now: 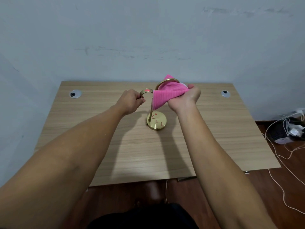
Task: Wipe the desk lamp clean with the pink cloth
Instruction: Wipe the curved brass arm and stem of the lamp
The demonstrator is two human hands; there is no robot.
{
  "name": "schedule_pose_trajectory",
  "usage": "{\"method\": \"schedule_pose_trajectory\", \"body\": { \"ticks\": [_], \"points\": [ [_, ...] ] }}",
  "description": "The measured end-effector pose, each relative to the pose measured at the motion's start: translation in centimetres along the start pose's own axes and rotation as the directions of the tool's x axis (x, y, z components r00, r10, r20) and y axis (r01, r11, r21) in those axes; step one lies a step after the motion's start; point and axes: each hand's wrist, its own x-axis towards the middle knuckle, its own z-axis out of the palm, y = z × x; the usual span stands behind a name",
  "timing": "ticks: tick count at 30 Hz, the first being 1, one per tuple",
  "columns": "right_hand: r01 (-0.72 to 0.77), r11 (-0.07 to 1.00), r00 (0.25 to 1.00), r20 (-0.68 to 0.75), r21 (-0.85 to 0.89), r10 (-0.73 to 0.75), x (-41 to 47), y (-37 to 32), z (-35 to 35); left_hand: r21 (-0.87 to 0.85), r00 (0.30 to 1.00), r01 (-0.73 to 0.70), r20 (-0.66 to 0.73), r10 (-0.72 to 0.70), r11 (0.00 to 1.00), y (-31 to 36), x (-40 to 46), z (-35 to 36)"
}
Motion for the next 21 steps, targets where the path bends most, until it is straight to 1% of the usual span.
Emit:
{"method": "schedule_pose_trajectory", "body": {
  "ticks": [2,4,5,6,7,8,9,10,11,12,13,14,15,16,17,19,21],
  "points": [
    [0.066,0.997,0.993,-0.096,-0.029,-0.069,-0.7,0.2,-0.2,-0.003,1.0,0.007,-0.007,-0.007,1.0,-0.1,0.1,0.2],
    [0.223,0.972,0.967,-0.11,-0.078,-0.231,-1.6,0.9,-0.5,-0.015,1.0,0.012,-0.014,-0.012,1.0,-0.2,0.2,0.2],
    [0.327,0.938,0.937,-0.094,-0.115,-0.338,-2.1,1.3,-0.6,-0.029,1.0,0.015,-0.016,-0.016,0.999,-0.1,0.1,0.2],
    [0.448,0.881,0.888,-0.043,-0.149,-0.459,-2.5,1.8,-0.5,-0.052,1.0,0.022,-0.017,-0.023,0.998,-0.1,0.0,0.3],
    [0.58,0.795,0.812,0.047,-0.175,-0.582,-2.6,2.6,-0.3,-0.082,0.999,0.026,-0.016,-0.027,0.996,-0.2,-0.1,0.4],
    [0.695,0.688,0.718,0.154,-0.211,-0.678,-2.3,3.5,-0.2,-0.119,0.999,0.031,-0.013,-0.033,0.992,-0.3,-0.2,0.5],
    [0.781,0.554,0.622,0.279,-0.289,-0.731,-1.7,4.4,-0.2,-0.157,0.999,0.037,-0.01,-0.039,0.987,-0.5,-0.4,0.7],
    [0.838,0.398,0.535,0.42,-0.373,-0.733,-1.0,5.2,-0.5,-0.191,0.999,0.049,-0.011,-0.052,0.98,-0.8,-0.6,1.0],
    [0.865,0.249,0.478,0.566,-0.435,-0.672,0.0,5.9,-0.9,-0.211,0.998,0.059,-0.021,-0.064,0.976,-1.0,-0.7,1.3],
    [0.874,0.113,0.445,0.684,-0.473,-0.579,0.9,6.6,-1.5,-0.23,0.996,0.071,-0.031,-0.081,0.971,-1.3,-0.9,1.6],
    [0.873,-0.023,0.417,0.771,-0.487,-0.482,1.7,7.1,-2.1,-0.251,0.995,0.074,-0.043,-0.087,0.965,-1.6,-1.0,1.9],
    [0.865,-0.149,0.391,0.83,-0.479,-0.398,2.6,7.5,-2.9,-0.269,0.995,0.07,-0.05,-0.086,0.961,-1.7,-1.0,2.1],
    [0.857,-0.247,0.37,0.874,-0.452,-0.316,3.4,7.8,-3.7,-0.274,0.996,0.058,-0.056,-0.076,0.96,-1.8,-1.1,2.2],
    [0.854,-0.308,0.359,0.903,-0.42,-0.237,4.0,8.1,-4.4,-0.27,0.996,0.046,-0.065,-0.066,0.962,-1.9,-1.1,2.3],
    [0.853,-0.338,0.362,0.917,-0.398,-0.168,4.5,8.3,-4.9,-0.27,0.996,0.032,-0.07,-0.053,0.962,-2.0,-1.1,2.3],
    [0.85,-0.34,0.399,0.913,-0.402,-0.082,4.6,8.6,-5.2,-0.282,0.997,0.011,-0.065,-0.03,0.959,-2.1,-1.0,2.3],
    [0.843,-0.326,0.436,0.898,-0.429,-0.053,4.1,8.7,-4.9,-0.277,0.999,-0.005,-0.041,-0.007,0.961,-2.2,-1.0,2.1]
  ]
}}
